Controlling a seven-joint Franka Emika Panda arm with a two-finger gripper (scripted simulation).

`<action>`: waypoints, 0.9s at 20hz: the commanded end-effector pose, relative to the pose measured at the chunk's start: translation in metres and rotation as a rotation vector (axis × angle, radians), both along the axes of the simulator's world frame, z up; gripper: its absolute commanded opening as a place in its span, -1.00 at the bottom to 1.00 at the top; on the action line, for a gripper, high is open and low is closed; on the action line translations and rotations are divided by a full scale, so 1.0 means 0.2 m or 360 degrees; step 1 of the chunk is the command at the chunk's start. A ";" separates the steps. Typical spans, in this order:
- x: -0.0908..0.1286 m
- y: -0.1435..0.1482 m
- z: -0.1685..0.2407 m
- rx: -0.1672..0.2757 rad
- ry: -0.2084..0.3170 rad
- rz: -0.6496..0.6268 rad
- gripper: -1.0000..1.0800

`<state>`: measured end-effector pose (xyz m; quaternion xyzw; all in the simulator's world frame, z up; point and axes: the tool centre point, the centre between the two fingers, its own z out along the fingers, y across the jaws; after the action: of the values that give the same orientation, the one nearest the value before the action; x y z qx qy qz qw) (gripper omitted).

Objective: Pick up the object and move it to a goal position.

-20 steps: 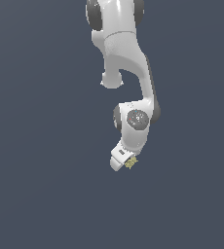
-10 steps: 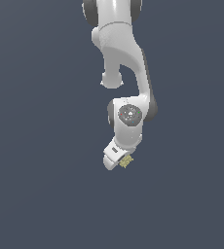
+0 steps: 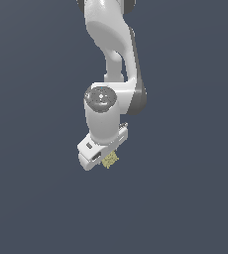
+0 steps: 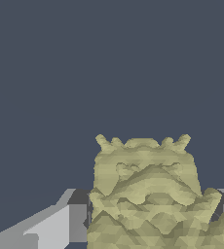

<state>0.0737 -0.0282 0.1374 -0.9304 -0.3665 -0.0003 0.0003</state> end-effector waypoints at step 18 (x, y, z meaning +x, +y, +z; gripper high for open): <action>0.17 -0.71 0.70 0.0001 0.0000 0.0001 -1.00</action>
<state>0.1049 -0.1620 0.2694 -0.9305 -0.3664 -0.0006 0.0002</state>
